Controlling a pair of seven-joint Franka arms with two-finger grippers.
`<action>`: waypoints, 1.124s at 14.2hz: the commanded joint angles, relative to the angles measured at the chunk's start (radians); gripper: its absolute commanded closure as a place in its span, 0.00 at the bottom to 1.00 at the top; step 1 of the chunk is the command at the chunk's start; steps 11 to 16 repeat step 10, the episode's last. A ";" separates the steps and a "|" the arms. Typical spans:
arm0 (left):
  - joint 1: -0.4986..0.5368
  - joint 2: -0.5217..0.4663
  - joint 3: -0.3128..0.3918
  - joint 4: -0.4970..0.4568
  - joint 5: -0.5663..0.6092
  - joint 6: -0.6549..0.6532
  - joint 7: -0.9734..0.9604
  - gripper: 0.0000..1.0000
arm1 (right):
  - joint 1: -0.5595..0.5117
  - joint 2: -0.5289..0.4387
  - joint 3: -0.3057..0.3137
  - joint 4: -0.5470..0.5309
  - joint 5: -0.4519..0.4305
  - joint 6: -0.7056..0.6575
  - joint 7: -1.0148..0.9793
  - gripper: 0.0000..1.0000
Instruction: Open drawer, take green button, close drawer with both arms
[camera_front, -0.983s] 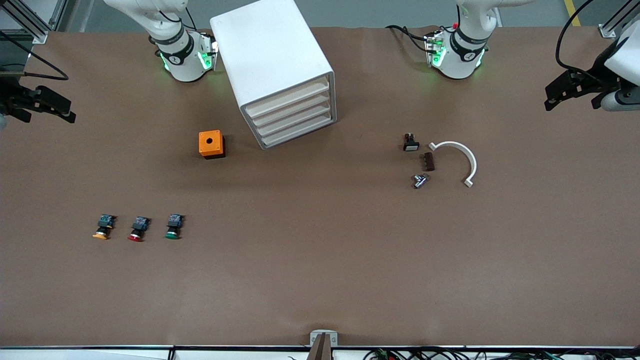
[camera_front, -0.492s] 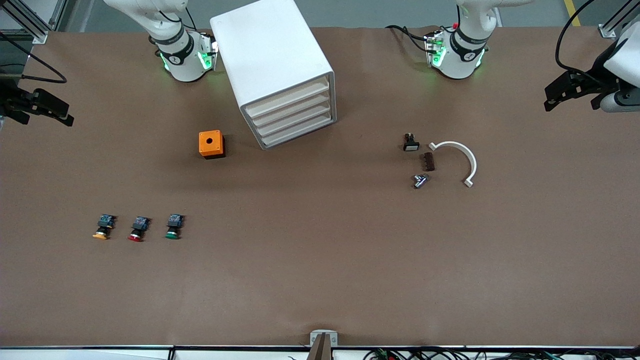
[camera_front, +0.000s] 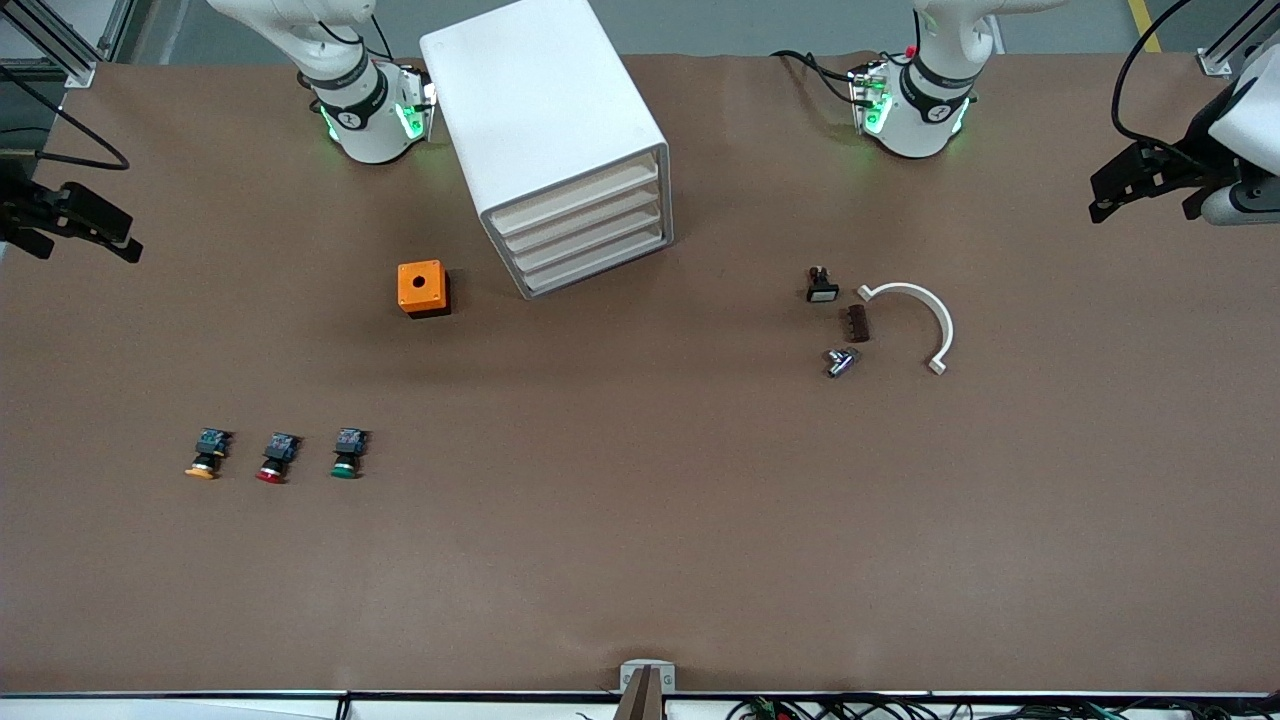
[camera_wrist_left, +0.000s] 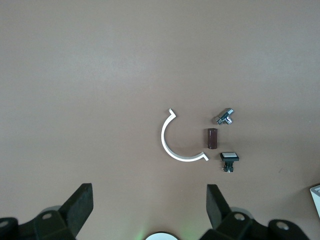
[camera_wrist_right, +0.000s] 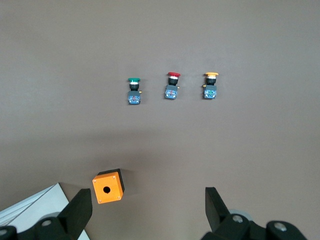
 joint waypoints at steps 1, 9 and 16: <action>0.005 0.025 -0.008 0.044 0.014 -0.008 0.014 0.00 | 0.003 -0.057 -0.006 -0.069 0.014 0.034 -0.014 0.00; -0.001 0.060 -0.016 0.089 0.023 -0.053 -0.002 0.00 | -0.008 -0.057 -0.007 -0.070 0.014 0.042 -0.070 0.00; -0.003 0.060 -0.018 0.089 0.023 -0.056 -0.002 0.00 | -0.008 -0.057 -0.007 -0.070 0.014 0.042 -0.070 0.00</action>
